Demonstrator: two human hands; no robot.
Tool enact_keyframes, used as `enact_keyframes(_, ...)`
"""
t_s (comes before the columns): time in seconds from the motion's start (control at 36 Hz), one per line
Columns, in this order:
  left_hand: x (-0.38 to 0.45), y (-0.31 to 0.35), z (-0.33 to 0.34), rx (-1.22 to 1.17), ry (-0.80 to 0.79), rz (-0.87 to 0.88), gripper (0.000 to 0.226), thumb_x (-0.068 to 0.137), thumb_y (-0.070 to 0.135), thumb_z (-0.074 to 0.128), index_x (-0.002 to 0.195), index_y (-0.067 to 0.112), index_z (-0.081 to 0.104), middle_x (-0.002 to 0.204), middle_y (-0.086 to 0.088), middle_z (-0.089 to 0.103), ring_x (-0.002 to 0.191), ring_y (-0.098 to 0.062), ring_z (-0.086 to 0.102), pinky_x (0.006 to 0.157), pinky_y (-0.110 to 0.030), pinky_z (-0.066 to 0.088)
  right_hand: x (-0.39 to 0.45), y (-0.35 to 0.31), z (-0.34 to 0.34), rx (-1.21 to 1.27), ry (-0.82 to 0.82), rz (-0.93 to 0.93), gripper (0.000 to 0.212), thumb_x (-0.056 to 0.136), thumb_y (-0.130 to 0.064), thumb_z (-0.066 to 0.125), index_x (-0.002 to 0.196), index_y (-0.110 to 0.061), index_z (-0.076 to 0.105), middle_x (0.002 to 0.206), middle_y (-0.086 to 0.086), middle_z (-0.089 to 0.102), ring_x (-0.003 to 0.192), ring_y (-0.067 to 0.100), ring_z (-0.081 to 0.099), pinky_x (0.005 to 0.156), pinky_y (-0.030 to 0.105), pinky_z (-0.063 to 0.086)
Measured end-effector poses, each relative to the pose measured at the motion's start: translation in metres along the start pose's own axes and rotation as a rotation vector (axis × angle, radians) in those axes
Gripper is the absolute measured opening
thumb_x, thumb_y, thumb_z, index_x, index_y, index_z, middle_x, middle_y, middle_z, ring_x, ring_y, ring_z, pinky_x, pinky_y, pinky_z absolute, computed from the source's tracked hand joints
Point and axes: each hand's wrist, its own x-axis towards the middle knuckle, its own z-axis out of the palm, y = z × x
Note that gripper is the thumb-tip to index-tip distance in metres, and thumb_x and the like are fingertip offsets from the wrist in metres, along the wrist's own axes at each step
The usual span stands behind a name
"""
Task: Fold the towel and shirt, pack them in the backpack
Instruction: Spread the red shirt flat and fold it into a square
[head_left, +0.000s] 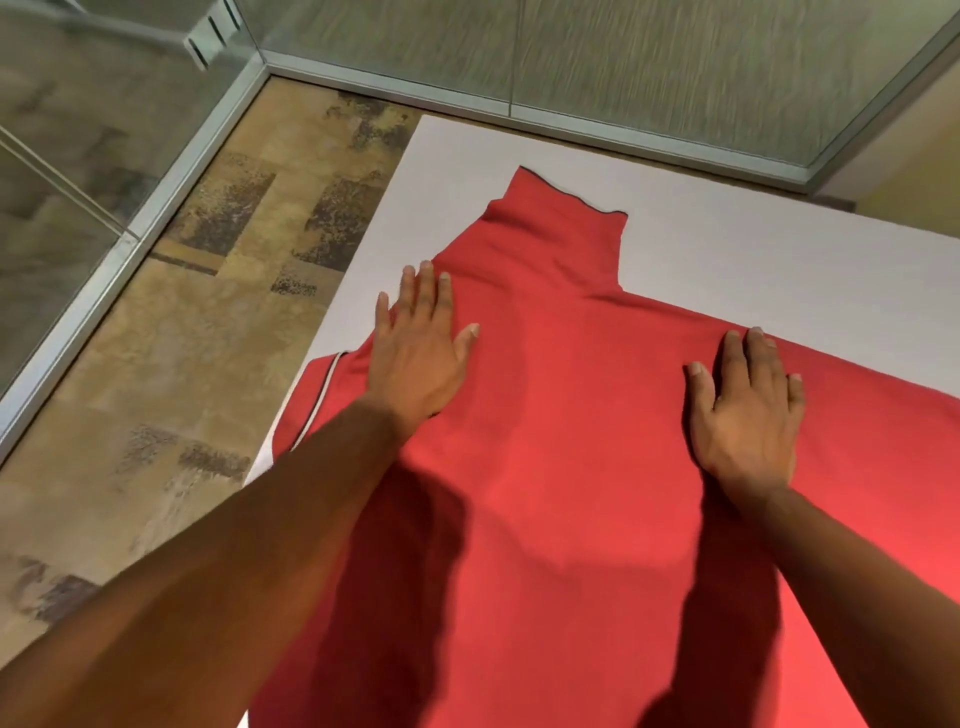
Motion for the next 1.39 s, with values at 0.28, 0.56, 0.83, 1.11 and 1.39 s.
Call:
enact_keyframes(0.28, -0.117, 0.067, 0.014, -0.122, 0.016, 0.117, 0.072, 0.102, 0.051, 0.020, 0.163, 0.013, 0.016, 0.172, -0.009, 0.003, 0.159, -0.023, -0.003, 0.127, -0.053, 0.004, -0.039, -0.050, -0.014, 0.038, 0.019, -0.111, 0.060, 0.103, -0.036, 0.028, 0.155, -0.007, 0.038, 0.168, 0.015, 0.026, 0.157, 0.030, 0.018, 0.125, 0.059, 0.014)
enact_keyframes(0.56, -0.125, -0.010, 0.022, -0.035, 0.032, -0.036, 0.070, 0.103, 0.053, 0.015, 0.162, 0.016, 0.024, 0.171, -0.008, 0.010, 0.158, -0.023, 0.005, 0.127, -0.053, 0.008, -0.146, -0.078, 0.010, -0.031, -0.115, -0.288, 0.065, 0.106, -0.049, 0.029, 0.163, -0.018, 0.029, 0.173, 0.004, 0.014, 0.160, 0.022, 0.010, 0.127, 0.054, 0.014)
enact_keyframes(0.83, -0.149, -0.026, 0.010, -0.065, 0.054, -0.041, 0.074, 0.103, 0.057, 0.012, 0.163, 0.015, 0.016, 0.171, -0.010, 0.002, 0.159, -0.024, -0.001, 0.127, -0.052, 0.003, -0.152, -0.081, 0.006, -0.023, -0.147, -0.266, 0.068, 0.106, -0.053, 0.027, 0.163, -0.014, 0.027, 0.173, 0.008, 0.014, 0.160, 0.024, 0.008, 0.127, 0.056, 0.010)
enact_keyframes(1.11, -0.283, 0.000, 0.039, -0.145, 0.113, 0.067, 0.067, 0.104, 0.044, 0.040, 0.162, 0.012, 0.024, 0.170, -0.013, 0.013, 0.158, -0.025, 0.011, 0.124, -0.056, 0.019, -0.268, -0.116, -0.001, 0.056, -0.231, -0.562, 0.067, 0.105, -0.050, 0.037, 0.163, -0.016, 0.029, 0.173, 0.006, 0.011, 0.160, 0.022, 0.008, 0.125, 0.057, 0.017)
enact_keyframes(1.39, -0.324, -0.058, 0.038, -0.050, 0.044, -0.063, 0.075, 0.102, 0.046, 0.037, 0.161, 0.005, 0.019, 0.170, -0.012, 0.011, 0.158, -0.023, 0.008, 0.125, -0.051, 0.021, -0.289, -0.109, 0.001, 0.006, -0.301, -0.517, 0.082, 0.104, -0.066, 0.028, 0.165, -0.013, 0.014, 0.174, 0.003, 0.005, 0.160, 0.019, 0.001, 0.128, 0.053, 0.012)
